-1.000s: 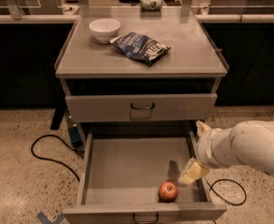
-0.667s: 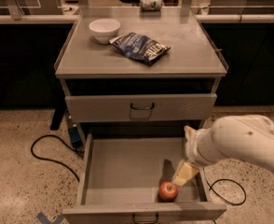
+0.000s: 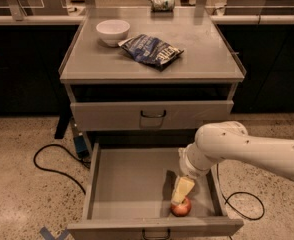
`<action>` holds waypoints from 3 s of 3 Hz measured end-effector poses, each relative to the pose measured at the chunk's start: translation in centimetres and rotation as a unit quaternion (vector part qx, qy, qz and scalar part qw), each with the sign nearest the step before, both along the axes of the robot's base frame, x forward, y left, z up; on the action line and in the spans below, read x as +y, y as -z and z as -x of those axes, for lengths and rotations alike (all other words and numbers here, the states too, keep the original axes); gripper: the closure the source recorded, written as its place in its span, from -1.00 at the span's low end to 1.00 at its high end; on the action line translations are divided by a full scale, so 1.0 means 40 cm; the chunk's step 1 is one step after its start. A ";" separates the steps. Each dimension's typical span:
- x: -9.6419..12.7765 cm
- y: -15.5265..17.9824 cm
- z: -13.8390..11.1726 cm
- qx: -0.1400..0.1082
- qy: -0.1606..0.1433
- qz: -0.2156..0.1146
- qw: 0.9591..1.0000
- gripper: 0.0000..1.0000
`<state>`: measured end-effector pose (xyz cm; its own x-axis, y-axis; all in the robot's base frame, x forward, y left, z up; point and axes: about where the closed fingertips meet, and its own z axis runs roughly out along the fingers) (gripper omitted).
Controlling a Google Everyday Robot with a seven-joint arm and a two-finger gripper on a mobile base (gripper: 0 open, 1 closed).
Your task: Pick apple from middle drawer and place on counter
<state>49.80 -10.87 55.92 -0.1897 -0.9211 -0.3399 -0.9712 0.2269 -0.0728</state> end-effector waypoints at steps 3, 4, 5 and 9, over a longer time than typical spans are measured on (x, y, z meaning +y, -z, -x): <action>-0.020 0.243 0.015 0.078 0.055 -0.054 0.994 -1.00; -0.001 0.344 0.065 0.117 0.057 -0.064 0.989 -1.00; -0.001 0.344 0.065 0.117 0.057 -0.064 0.989 -1.00; -0.096 0.363 -0.040 0.071 0.135 -0.076 0.985 -1.00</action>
Offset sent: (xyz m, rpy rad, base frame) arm -0.0121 -0.0056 -0.0924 0.1038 0.1565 -0.1229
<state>51.41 -14.70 41.39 -0.4768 -0.7706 -0.4229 -0.8718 0.4761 0.1153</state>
